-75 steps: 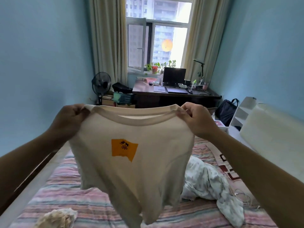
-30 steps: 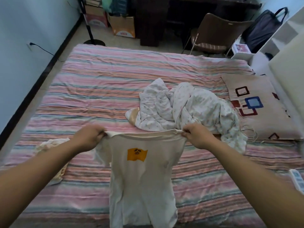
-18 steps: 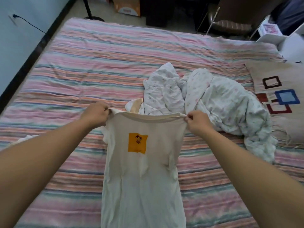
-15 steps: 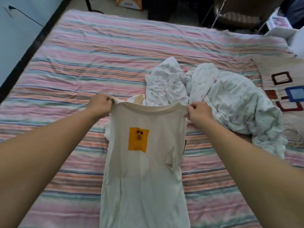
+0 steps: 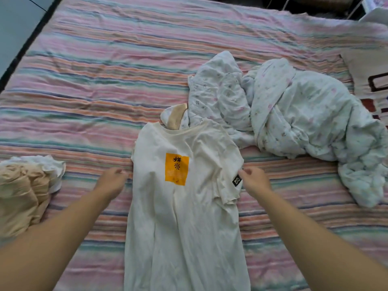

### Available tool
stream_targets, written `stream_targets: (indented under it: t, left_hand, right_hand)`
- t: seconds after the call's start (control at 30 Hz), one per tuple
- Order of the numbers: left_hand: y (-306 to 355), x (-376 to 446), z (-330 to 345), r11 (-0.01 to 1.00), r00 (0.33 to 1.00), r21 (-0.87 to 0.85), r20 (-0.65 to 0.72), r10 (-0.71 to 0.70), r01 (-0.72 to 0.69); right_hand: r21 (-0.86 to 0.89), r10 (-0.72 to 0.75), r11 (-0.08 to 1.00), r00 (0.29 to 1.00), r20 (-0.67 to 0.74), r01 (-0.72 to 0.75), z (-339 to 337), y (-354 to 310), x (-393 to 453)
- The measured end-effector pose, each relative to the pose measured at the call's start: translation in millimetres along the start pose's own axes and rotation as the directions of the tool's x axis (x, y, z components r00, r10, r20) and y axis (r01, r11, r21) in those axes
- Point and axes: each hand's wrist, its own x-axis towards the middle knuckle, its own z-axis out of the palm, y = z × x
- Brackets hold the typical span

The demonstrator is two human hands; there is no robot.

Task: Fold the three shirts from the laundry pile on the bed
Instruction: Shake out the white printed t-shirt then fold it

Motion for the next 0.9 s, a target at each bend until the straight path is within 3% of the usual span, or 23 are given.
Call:
stream_targets:
  t: [0.17, 0.33, 0.53, 0.63, 0.77, 0.9]
  left_hand:
    - [-91, -43, 48, 0.952, 0.958, -0.139, 0.124, -0.258, 0.274]
    - [-157, -99, 90, 0.919, 0.936, -0.193, 0.152, -0.318, 0.344]
    - [-189, -154, 109, 0.897, 0.852, 0.058, 0.292, -0.435, 0.438]
    - [-198, -166, 109, 0.904, 0.867, 0.021, 0.274, -0.416, 0.427]
    - [-207, -172, 88, 0.887, 0.88, -0.115, 0.233, -0.414, 0.448]
    - [-221, -190, 67, 0.901, 0.913, -0.2, 0.223, -0.341, 0.385]
  right_hand:
    - [0.001, 0.161, 0.987, 0.98, 0.121, -0.163, 41, 70, -41]
    - [0.016, 0.365, 0.926, 0.903, 0.228, -0.378, 77, 146, -101]
    - [0.002, 0.366, 0.924, 0.886, 0.284, -0.382, 104, 199, -150]
    - [-0.016, 0.329, 0.939, 0.884, 0.332, -0.344, 105, 210, -164]
    - [0.16, 0.331, 0.914, 0.914, 0.233, -0.372, 93, 227, -179]
    - [0.144, 0.366, 0.901, 0.896, 0.25, -0.408, 79, 251, -191]
